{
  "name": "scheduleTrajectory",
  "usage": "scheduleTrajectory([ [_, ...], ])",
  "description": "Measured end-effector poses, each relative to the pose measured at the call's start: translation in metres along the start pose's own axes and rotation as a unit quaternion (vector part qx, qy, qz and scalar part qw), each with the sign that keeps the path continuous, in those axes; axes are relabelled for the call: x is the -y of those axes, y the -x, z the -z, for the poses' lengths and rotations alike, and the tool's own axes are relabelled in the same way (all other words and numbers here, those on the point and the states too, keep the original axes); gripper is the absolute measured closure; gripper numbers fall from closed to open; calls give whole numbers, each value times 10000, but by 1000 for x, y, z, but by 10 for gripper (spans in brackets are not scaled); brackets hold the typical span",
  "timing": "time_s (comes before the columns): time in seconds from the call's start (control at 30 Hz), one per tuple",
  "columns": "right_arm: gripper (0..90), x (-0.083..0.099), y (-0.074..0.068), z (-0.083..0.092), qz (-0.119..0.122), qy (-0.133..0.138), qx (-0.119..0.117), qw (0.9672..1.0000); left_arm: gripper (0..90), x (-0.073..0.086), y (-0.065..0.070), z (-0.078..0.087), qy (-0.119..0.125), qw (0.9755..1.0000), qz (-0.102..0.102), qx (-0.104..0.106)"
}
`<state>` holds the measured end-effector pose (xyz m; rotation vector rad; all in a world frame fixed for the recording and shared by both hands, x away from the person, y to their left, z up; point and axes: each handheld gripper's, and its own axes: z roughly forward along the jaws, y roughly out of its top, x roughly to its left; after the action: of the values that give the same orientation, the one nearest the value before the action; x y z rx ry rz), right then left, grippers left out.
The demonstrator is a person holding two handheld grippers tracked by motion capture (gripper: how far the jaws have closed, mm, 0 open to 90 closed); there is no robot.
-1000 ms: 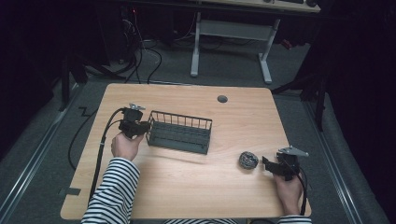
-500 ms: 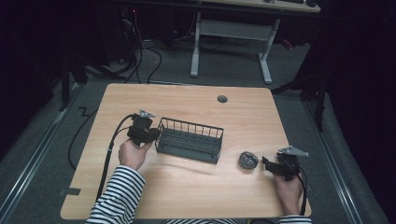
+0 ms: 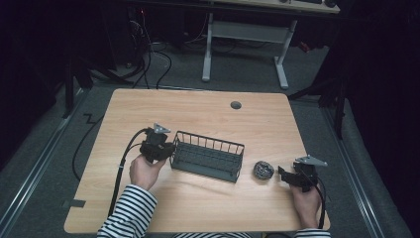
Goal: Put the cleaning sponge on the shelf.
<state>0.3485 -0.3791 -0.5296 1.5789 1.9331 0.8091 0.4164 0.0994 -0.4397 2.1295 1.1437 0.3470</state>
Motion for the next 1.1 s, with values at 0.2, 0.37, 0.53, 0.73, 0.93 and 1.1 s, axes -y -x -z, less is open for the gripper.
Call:
scheduleTrajectory([
  [0.2,312,0,0,0,0,-1,0,10000,786,4,7,2,30,9999,-24,103],
  [0.37,312,0,0,0,-1,-2,-1,10000,785,4,8,2,39,9999,-23,149],
  [0.53,312,0,0,0,6,1,-1,10000,757,4,7,3,42,9998,19,205],
  [0.73,311,0,0,0,5,1,-2,10000,601,4,3,9,142,9995,125,237],
  [0.93,311,0,0,0,5,1,-2,10000,515,6,-7,24,395,9984,253,315],
  [1.1,311,0,0,0,-1,-1,-3,10000,506,12,-16,37,492,9983,275,153],
])
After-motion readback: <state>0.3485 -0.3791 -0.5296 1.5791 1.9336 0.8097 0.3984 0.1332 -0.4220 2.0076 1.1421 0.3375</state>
